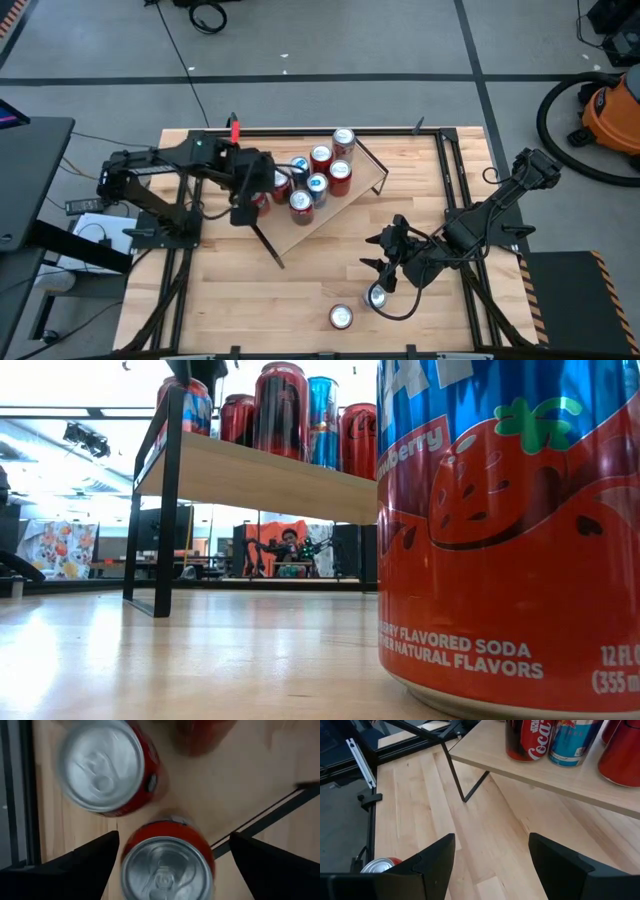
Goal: Place canned beverage on shelf
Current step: Put the left red soda can on the shelf, then put the red soda can on the shelf aligned with the other red soda can
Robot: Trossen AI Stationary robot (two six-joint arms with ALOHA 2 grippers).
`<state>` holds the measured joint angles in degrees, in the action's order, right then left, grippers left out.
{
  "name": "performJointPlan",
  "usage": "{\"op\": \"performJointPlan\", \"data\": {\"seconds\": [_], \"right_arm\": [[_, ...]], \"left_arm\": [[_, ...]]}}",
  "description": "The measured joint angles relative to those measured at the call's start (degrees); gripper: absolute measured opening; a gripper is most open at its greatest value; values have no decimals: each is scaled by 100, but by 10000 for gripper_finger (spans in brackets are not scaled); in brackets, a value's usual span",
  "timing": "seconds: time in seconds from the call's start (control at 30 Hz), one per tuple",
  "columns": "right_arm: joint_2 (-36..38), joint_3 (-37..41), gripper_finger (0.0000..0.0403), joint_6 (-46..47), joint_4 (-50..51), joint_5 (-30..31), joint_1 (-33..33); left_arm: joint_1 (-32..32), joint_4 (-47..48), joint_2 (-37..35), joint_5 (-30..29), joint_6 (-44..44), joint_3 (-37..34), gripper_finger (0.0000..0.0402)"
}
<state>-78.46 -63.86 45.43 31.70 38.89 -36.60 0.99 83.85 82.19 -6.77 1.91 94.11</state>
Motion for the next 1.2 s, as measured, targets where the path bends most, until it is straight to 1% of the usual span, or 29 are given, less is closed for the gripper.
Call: {"op": "performJointPlan", "data": {"seconds": [0.27,0.37,0.47,0.63,0.77,0.83,1.03,1.2], "right_arm": [[0,0,262,-46,4,-2,0],[0,0,262,-73,6,-227,0],[-8,0,262,-240,8,-699,0],[-17,0,262,-414,66,-1171,-2],[-17,0,262,-524,101,-1631,-7],[-17,0,262,-598,189,-1768,-22],[-17,0,262,-838,234,-1759,-186],[-17,0,262,-668,475,-1519,-201]], "left_arm": [[0,194,-2,-1,-386,956,389],[-77,158,-2,28,-722,1281,389],[-405,-48,-10,130,-1073,1366,389],[-1337,-569,149,156,-1795,1335,389],[-2092,-987,615,154,-2287,1329,389],[-2411,-1173,901,154,-2490,1327,389],[-2970,-2162,1749,153,-3034,1324,389],[-3107,-2934,2336,158,-2978,1324,389]]}}
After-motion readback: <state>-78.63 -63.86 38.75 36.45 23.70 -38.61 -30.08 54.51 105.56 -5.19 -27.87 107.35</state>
